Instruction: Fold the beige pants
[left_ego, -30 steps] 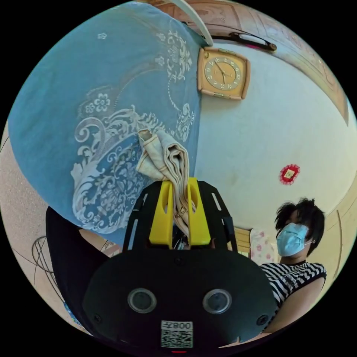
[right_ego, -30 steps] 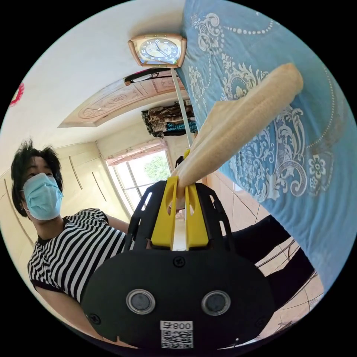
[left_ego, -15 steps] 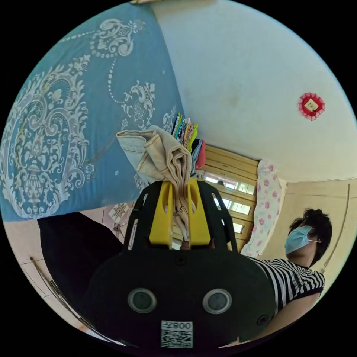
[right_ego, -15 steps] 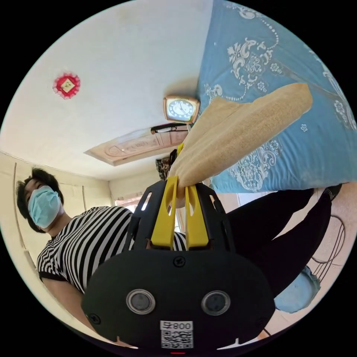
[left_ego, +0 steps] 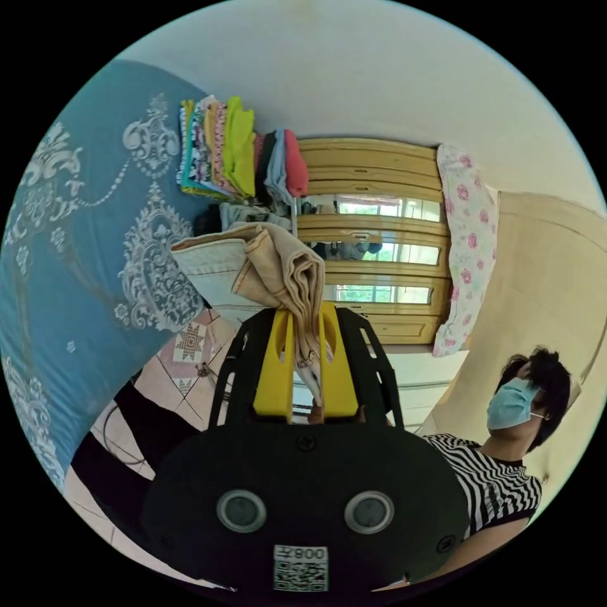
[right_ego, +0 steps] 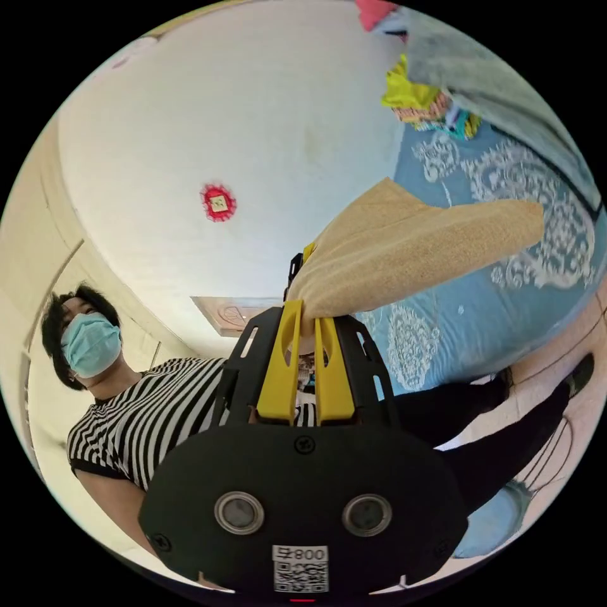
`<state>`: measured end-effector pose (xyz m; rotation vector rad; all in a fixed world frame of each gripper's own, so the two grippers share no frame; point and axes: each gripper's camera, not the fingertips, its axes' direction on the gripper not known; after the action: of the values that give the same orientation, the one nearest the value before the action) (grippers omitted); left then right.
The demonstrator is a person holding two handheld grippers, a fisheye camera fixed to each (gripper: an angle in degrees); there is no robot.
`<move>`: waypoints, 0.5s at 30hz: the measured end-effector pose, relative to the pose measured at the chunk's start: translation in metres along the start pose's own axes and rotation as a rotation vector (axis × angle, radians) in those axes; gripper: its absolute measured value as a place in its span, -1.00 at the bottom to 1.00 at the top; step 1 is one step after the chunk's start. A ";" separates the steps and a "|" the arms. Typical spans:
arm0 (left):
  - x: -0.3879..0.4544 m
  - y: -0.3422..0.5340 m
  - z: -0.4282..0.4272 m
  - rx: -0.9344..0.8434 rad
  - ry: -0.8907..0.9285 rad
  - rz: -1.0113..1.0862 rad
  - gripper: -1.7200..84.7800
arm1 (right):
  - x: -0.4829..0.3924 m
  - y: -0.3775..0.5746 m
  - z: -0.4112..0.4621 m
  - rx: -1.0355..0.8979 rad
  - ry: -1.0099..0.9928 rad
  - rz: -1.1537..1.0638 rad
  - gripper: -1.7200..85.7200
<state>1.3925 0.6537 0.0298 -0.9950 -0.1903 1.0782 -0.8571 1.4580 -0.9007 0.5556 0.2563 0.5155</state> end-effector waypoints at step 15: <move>0.202 -0.169 0.294 -0.147 0.042 0.306 -0.79 | 0.014 -0.136 -0.282 0.152 0.241 -0.252 -0.95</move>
<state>1.4351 0.9698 0.2621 -1.2048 -0.0847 1.3339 -0.8942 1.4890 -1.2103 0.5990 0.5912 0.3189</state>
